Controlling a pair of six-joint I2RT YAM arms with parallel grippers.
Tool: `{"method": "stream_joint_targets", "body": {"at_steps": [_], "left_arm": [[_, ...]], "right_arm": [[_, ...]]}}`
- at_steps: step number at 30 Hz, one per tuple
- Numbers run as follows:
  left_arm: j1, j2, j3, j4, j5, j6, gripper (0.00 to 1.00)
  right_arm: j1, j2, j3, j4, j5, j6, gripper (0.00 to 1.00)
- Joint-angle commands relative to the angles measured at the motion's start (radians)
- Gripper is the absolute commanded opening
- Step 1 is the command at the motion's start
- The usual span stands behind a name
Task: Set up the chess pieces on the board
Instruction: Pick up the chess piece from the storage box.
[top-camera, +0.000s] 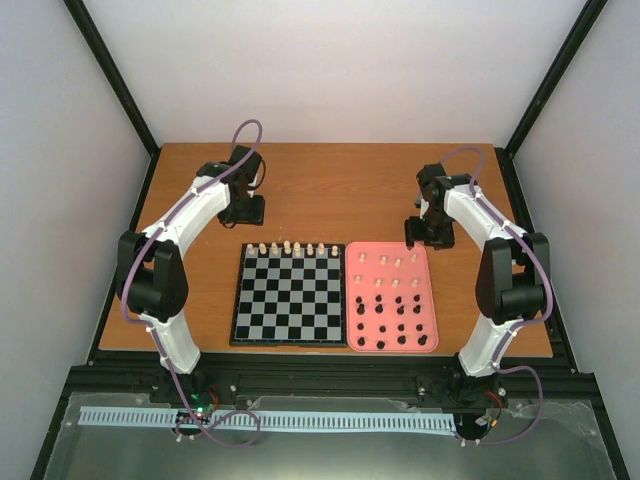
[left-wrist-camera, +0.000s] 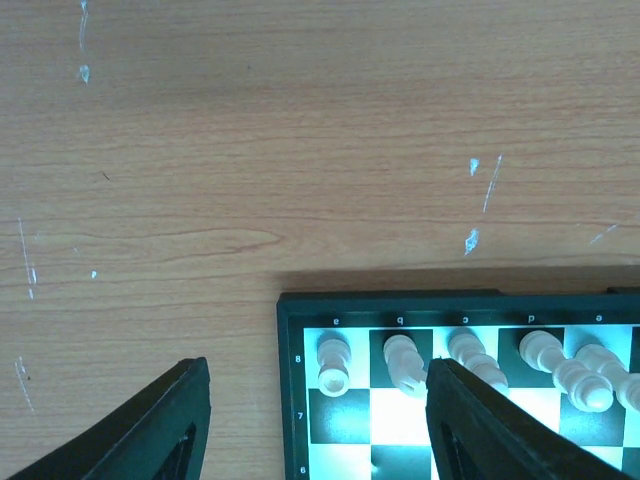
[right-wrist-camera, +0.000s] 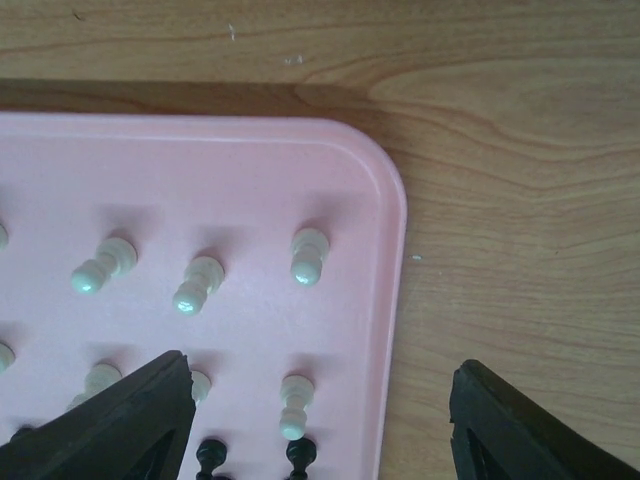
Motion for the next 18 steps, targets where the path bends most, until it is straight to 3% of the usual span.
{"method": "stream_joint_targets", "body": {"at_steps": [1,14,18], "left_arm": [[0.01,-0.029,0.029,-0.04,-0.005,0.0,0.62],[-0.036,-0.063,0.178,-0.126,0.035,-0.002,0.62],[-0.073,-0.053,0.194,-0.131,0.046,-0.009,0.61]], "right_arm": [[0.007,-0.019,-0.022,0.008,0.01,0.01,0.69],[0.02,0.036,-0.061,0.052,0.014,0.015,0.62],[0.019,0.07,-0.041,0.067,0.004,0.018,0.51]]}}
